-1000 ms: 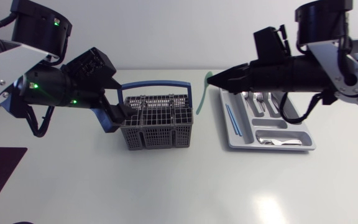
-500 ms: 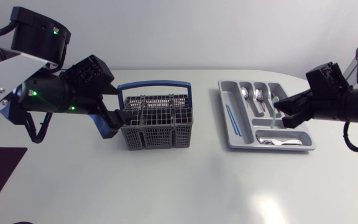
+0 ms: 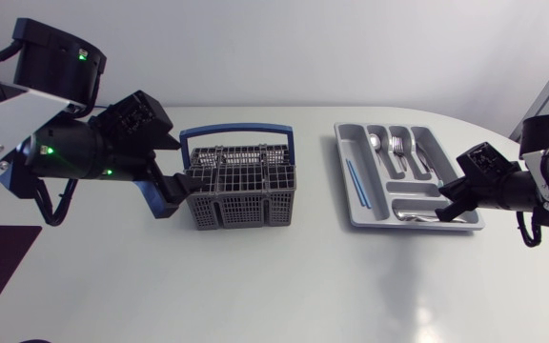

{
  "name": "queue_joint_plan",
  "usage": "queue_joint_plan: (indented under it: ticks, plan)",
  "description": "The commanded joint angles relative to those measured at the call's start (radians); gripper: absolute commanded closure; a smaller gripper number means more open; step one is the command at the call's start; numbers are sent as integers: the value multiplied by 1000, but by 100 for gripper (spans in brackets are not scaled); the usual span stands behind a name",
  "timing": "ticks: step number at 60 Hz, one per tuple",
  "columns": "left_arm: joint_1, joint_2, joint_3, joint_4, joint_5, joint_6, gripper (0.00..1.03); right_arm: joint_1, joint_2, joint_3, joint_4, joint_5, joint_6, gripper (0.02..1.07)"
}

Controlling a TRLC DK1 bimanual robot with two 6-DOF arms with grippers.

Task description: Unload the cutlery basket into the drawer organizer.

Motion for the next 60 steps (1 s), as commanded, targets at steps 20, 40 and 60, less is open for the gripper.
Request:
queue_joint_plan:
  ticks: [20,40,60]
  plan:
    - [5,-18,-40,15,10,-10,5,80,149,-70,81,101,-22,94]
    - [34,-53,-66,15,8,2,5,148,-132,-66,-31,83,54,26]
    - [92,-74,-147,39,10,21,5,507,-258,-34,-73,63,256,69]
